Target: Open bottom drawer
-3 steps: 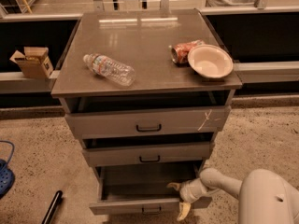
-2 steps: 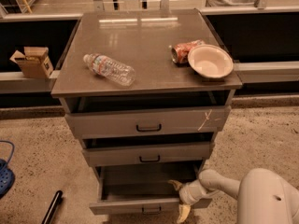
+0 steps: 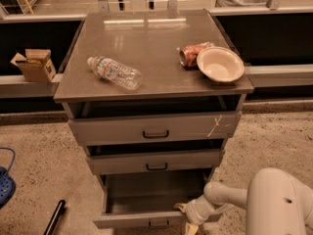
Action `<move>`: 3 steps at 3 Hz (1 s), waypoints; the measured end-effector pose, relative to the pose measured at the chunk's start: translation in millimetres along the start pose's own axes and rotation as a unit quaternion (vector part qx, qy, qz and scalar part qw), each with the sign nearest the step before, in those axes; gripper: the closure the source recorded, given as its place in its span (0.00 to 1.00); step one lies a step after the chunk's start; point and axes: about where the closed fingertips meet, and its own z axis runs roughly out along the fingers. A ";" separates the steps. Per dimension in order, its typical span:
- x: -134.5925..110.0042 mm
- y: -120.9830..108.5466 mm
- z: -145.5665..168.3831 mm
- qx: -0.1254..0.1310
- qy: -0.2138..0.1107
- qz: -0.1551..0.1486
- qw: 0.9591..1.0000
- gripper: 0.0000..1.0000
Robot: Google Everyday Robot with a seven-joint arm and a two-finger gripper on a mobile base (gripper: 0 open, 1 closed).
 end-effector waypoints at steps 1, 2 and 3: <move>-15.4 27.9 -10.8 -0.031 0.002 -0.011 0.999 0.28; -25.1 45.2 -24.2 -0.052 -0.017 -0.016 0.998 0.33; -27.8 50.6 -29.6 -0.064 -0.029 -0.016 0.997 0.33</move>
Offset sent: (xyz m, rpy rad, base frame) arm -0.0520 -0.0147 0.0561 0.0549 0.0802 0.1136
